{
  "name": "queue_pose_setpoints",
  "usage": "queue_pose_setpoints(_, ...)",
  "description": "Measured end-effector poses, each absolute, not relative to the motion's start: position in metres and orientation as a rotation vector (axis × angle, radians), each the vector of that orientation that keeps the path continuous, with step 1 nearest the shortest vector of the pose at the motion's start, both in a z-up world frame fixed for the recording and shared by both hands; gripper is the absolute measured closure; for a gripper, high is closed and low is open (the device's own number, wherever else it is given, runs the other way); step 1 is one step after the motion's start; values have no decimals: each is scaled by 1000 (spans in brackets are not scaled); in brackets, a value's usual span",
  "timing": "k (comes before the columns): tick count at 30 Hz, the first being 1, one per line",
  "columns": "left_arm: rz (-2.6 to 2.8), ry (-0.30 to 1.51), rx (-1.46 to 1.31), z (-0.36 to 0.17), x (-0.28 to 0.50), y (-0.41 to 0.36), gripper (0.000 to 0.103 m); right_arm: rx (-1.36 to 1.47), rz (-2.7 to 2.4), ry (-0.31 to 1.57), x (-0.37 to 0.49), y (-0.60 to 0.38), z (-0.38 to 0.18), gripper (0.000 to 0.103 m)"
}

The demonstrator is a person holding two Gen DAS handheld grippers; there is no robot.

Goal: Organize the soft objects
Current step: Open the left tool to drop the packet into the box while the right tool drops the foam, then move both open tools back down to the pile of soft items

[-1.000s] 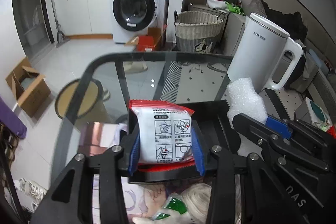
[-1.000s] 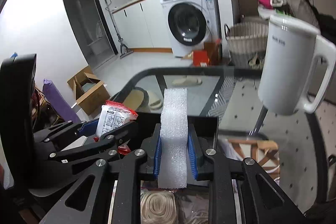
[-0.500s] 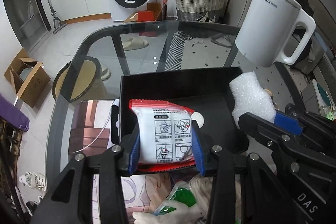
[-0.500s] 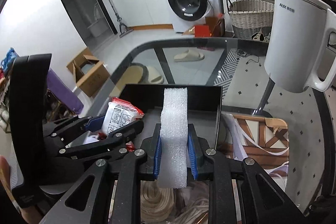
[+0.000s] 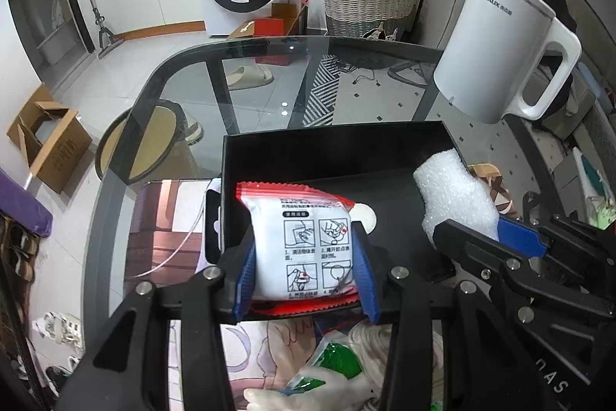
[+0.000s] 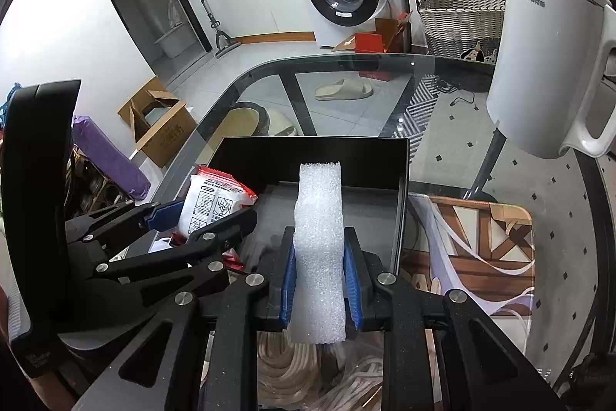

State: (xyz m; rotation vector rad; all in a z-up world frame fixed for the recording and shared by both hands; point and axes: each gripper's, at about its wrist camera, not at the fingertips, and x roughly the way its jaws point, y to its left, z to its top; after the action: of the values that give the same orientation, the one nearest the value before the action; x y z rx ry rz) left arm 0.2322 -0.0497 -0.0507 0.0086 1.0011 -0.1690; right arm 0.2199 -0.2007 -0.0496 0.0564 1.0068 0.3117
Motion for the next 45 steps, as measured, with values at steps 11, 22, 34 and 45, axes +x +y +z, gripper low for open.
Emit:
queue_pose_setpoints(11,-173,971,-31,-44,229,-40,44,56,295,1003,222,-205,-48,79)
queue_pose_setpoints(22,-198,939,-46,-26,216,-33,44,83,289,950,212,-210,-34,77)
queue_pose_setpoints(34,-295,830,2,14,158,-22,25,6,304,874,165,-222,-2,77)
queue_pose_setpoints(45,-296,911,61,-22,130,1,24,1,341,969,127,-247,-20,74)
